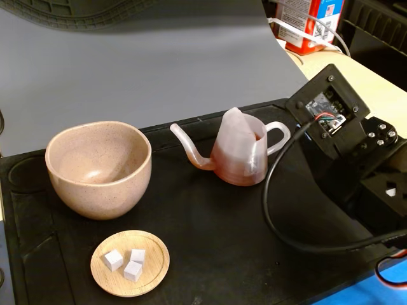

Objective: Pick up a kettle and pour liquid into a cup.

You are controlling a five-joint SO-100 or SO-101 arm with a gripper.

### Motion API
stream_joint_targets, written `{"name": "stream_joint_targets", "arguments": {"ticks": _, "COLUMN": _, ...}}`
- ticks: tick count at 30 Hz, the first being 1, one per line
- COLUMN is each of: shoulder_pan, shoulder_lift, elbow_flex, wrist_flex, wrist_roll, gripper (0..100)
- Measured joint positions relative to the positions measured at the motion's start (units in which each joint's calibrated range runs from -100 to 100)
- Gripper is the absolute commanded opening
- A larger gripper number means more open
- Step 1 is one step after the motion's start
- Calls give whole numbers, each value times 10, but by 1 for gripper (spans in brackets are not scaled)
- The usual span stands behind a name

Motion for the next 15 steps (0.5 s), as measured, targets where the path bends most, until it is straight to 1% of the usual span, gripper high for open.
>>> {"name": "stream_joint_targets", "arguments": {"ticks": 4, "shoulder_pan": -17, "shoulder_lift": 21, "elbow_flex": -19, "wrist_flex": 4, "wrist_roll": 0, "gripper": 14}}
{"name": "stream_joint_targets", "arguments": {"ticks": 8, "shoulder_pan": -35, "shoulder_lift": 120, "elbow_flex": -95, "wrist_flex": 4, "wrist_roll": 0, "gripper": 14}}
{"name": "stream_joint_targets", "arguments": {"ticks": 15, "shoulder_pan": -26, "shoulder_lift": 126, "elbow_flex": -109, "wrist_flex": 4, "wrist_roll": 0, "gripper": 14}}
